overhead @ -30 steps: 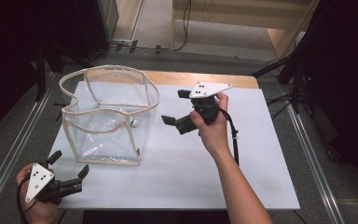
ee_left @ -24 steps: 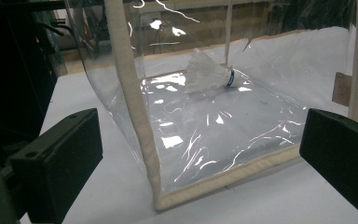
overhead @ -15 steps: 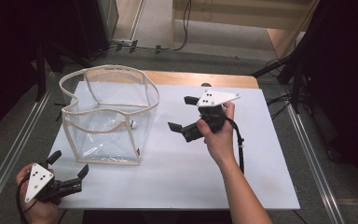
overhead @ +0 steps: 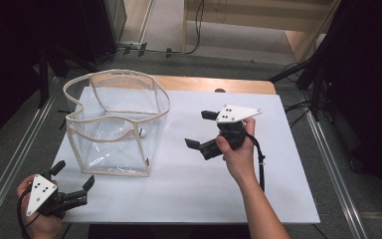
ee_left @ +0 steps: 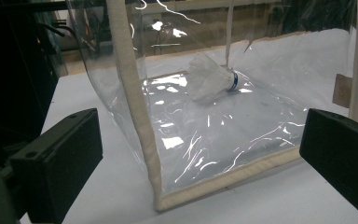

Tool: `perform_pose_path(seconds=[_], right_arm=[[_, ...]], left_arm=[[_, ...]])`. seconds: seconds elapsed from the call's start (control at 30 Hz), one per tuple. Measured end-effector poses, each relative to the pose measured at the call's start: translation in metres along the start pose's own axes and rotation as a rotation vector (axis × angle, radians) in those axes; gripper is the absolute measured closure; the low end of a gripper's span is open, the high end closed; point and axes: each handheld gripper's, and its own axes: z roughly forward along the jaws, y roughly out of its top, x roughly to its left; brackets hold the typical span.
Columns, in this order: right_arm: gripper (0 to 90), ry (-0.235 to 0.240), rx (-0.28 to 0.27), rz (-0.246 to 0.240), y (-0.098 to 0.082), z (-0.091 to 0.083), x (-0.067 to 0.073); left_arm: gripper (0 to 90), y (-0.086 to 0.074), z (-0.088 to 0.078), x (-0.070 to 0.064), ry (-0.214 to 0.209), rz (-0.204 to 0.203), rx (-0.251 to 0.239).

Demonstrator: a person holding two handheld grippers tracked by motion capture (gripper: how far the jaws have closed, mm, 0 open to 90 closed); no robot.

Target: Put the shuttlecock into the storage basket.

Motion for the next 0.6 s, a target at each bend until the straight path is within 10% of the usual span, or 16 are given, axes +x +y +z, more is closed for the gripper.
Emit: perform_pose_path(seconds=[0.6], right_arm=[[0.0, -0.023, -0.007, 0.011, -0.02, -0.014, 0.001]], left_arm=[[0.0, 0.0, 0.0, 0.0, 0.001, 0.0, -0.001]])
